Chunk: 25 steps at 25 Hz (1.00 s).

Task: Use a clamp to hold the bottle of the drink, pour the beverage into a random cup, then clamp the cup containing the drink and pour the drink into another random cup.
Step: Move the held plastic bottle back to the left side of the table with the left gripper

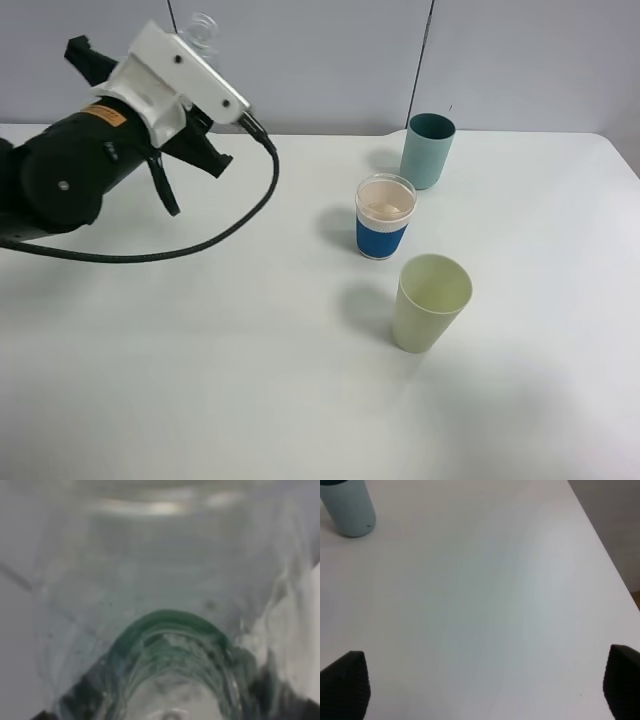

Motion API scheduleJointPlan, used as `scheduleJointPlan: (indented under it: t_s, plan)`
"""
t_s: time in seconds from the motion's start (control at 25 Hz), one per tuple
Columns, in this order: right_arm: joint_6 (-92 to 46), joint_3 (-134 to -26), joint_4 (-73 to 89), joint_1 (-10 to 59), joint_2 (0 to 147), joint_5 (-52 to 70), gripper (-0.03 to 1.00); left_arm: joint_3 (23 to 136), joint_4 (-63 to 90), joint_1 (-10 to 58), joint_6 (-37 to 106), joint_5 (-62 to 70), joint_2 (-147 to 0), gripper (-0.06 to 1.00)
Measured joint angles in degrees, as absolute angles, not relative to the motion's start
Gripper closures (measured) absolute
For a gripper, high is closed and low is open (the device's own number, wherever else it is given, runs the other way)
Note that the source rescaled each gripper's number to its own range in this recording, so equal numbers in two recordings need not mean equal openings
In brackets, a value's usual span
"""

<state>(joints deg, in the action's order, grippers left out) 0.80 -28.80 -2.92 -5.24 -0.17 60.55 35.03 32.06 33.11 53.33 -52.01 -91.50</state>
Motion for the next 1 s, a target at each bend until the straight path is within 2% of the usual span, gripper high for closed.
scheduleJointPlan:
  t_s: [0.32,0.48,0.72,1.0]
  plan:
    - [0.80,-28.80,-2.92,-5.24,-0.17,60.55,0.09,25.83,12.20,21.72,15.20,-51.49,-87.92,0.92]
    - [0.80,-28.80,-2.92,-5.24,-0.17,60.55,0.09,23.37,2.81,16.04,2.77,-51.38,-87.87,0.92]
    - [0.80,-28.80,-2.92,-5.24,-0.17,60.55,0.09,22.82,-6.27,13.52,-0.81,-48.53,-87.87,0.92]
    - [0.80,-28.80,-2.92,-5.24,-0.17,60.55,0.09,22.78,-7.67,13.48,-0.81,-48.60,-92.23,0.92]
